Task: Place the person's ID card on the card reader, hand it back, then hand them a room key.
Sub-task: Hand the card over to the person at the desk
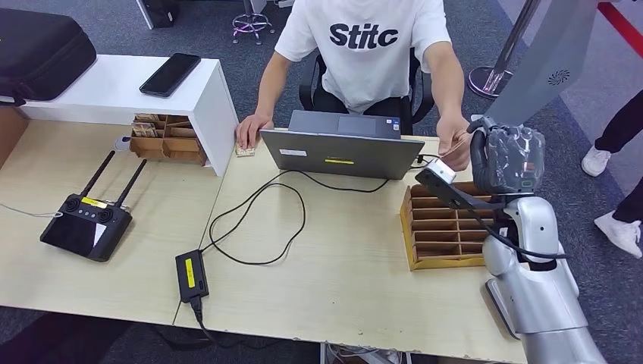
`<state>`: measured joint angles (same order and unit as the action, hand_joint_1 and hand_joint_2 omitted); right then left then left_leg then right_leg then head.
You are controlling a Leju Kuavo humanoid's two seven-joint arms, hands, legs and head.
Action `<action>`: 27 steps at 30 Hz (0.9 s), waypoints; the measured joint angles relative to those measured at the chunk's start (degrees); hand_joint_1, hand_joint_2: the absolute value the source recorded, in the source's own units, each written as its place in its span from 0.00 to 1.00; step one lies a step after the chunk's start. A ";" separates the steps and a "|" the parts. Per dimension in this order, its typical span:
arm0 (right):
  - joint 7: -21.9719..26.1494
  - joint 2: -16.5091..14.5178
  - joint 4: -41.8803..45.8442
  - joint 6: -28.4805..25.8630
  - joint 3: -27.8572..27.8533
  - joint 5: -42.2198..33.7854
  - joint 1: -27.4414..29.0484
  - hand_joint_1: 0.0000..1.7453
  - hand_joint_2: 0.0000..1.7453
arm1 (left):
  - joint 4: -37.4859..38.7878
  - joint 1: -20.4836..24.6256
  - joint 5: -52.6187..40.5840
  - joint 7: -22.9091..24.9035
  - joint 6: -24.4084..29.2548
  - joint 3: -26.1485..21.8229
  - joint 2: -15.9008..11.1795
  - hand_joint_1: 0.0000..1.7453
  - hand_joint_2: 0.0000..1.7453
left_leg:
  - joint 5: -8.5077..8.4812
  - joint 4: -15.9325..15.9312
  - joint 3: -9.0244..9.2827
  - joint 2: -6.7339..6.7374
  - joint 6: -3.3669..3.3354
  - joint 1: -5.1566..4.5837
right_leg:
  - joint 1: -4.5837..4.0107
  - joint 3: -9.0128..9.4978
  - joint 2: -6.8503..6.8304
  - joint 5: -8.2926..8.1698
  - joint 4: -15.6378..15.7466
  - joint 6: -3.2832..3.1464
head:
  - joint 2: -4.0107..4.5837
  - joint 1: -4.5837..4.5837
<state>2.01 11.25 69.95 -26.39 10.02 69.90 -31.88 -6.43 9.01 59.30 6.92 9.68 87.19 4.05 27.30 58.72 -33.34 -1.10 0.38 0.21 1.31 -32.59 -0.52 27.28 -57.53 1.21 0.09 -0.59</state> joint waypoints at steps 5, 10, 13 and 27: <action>0.00 0.02 -0.63 -0.01 0.20 0.01 -0.38 1.00 1.00 | 0.00 0.01 0.00 0.01 -0.02 0.00 -0.01 0.00 1.00 | 0.02 0.00 -0.01 0.00 0.00 0.00 | 0.00 -0.01 0.00 0.01 0.00 0.00 | 0.00 -0.01; 0.00 0.04 -1.05 0.01 0.45 -0.01 -0.51 1.00 1.00 | 0.00 0.00 -0.03 0.01 -0.02 0.00 -0.03 0.00 1.00 | 0.02 0.00 -0.02 0.00 0.00 0.00 | 0.00 -0.01 0.00 0.01 0.00 0.00 | 0.00 0.01; -0.38 0.10 -1.92 1.39 0.87 -0.12 -1.78 1.00 1.00 | 0.00 0.03 -0.61 0.01 -0.09 0.00 -0.05 0.00 1.00 | 0.02 0.00 -0.04 0.04 0.00 0.00 | 0.00 -0.01 0.03 0.00 -0.01 0.00 | 0.00 0.01; -1.97 0.23 -16.41 5.36 3.28 -0.54 -16.11 0.00 1.00 | 0.00 0.30 -2.55 0.52 -0.85 0.00 -0.19 0.00 1.00 | -0.03 0.01 -0.01 0.03 0.01 0.00 | 0.01 -0.01 0.03 -0.03 -0.02 0.01 | 0.00 0.00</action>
<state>0.04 11.48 53.53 -21.03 13.30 69.36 -47.99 -6.43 9.31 56.75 7.44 8.83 87.19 3.87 27.28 58.73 -33.35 -1.07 0.39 0.21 1.31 -32.60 -0.50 27.25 -57.56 1.22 0.09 -0.58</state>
